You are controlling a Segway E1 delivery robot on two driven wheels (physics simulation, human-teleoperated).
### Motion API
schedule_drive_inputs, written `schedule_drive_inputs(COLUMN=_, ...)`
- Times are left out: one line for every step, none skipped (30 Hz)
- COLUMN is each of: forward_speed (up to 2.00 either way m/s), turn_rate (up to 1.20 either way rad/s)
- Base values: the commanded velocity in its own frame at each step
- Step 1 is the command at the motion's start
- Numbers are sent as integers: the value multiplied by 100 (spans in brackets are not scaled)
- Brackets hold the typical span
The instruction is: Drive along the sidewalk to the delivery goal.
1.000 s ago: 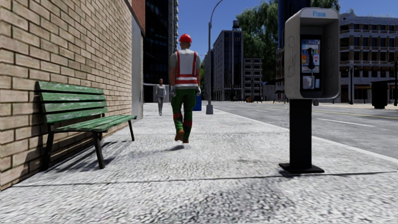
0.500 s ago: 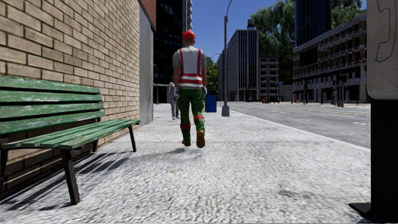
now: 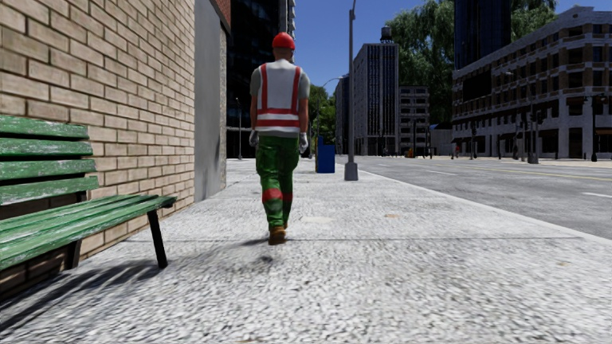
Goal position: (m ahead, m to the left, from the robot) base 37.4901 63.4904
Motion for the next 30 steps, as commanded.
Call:
schedule_drive_inputs(forward_speed=181, turn_rate=0)
schedule_drive_inputs(forward_speed=179, turn_rate=0)
schedule_drive_inputs(forward_speed=177, turn_rate=0)
schedule_drive_inputs(forward_speed=177, turn_rate=0)
schedule_drive_inputs(forward_speed=177, turn_rate=0)
schedule_drive_inputs(forward_speed=177, turn_rate=0)
schedule_drive_inputs(forward_speed=177, turn_rate=-41)
schedule_drive_inputs(forward_speed=176, turn_rate=-90)
schedule_drive_inputs(forward_speed=176, turn_rate=-120)
schedule_drive_inputs(forward_speed=176, turn_rate=-120)
schedule_drive_inputs(forward_speed=176, turn_rate=-120)
schedule_drive_inputs(forward_speed=176, turn_rate=-120)
schedule_drive_inputs(forward_speed=176, turn_rate=-120)
schedule_drive_inputs(forward_speed=176, turn_rate=-117)
schedule_drive_inputs(forward_speed=176, turn_rate=-43)
schedule_drive_inputs(forward_speed=176, turn_rate=-43)
schedule_drive_inputs(forward_speed=176, turn_rate=0)
schedule_drive_inputs(forward_speed=176, turn_rate=0)
schedule_drive_inputs(forward_speed=176, turn_rate=0)
schedule_drive_inputs(forward_speed=176, turn_rate=0)
schedule_drive_inputs(forward_speed=176, turn_rate=0)
schedule_drive_inputs(forward_speed=176, turn_rate=0)
schedule_drive_inputs(forward_speed=176, turn_rate=0)
schedule_drive_inputs(forward_speed=176, turn_rate=0)
schedule_drive_inputs(forward_speed=176, turn_rate=0)
schedule_drive_inputs(forward_speed=176, turn_rate=0)
schedule_drive_inputs(forward_speed=176, turn_rate=0)
schedule_drive_inputs(forward_speed=176, turn_rate=0)
schedule_drive_inputs(forward_speed=176, turn_rate=0)
schedule_drive_inputs(forward_speed=176, turn_rate=0)
